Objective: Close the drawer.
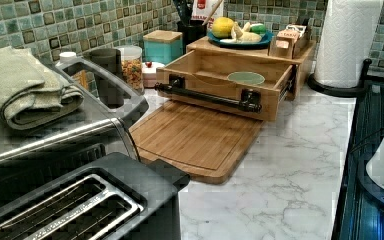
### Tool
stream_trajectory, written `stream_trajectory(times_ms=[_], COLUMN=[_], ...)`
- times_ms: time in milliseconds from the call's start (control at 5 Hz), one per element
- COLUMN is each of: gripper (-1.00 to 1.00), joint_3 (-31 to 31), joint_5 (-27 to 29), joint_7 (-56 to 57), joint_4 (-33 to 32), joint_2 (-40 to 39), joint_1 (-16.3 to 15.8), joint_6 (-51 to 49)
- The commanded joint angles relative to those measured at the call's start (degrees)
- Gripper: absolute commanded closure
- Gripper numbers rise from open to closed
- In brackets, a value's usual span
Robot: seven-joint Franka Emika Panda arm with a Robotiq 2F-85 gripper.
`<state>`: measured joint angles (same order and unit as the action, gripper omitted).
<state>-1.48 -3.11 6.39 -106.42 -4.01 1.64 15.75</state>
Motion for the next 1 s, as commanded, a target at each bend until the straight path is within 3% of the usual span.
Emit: stream_trajectory(times_ms=[200, 800, 1000], gripper=[1.0, 1.0, 1.0], joint_3=[0.01, 2.72, 5.11], joint_5=[-0.28, 1.0, 1.49], joint_7=[0.04, 9.12, 10.1], joint_4=[-0.11, -3.09, -8.36], joint_2=[-0.01, 2.52, 6.3], joint_1=[0.01, -2.07, -4.28], joint_6=[0.01, 0.22, 6.15])
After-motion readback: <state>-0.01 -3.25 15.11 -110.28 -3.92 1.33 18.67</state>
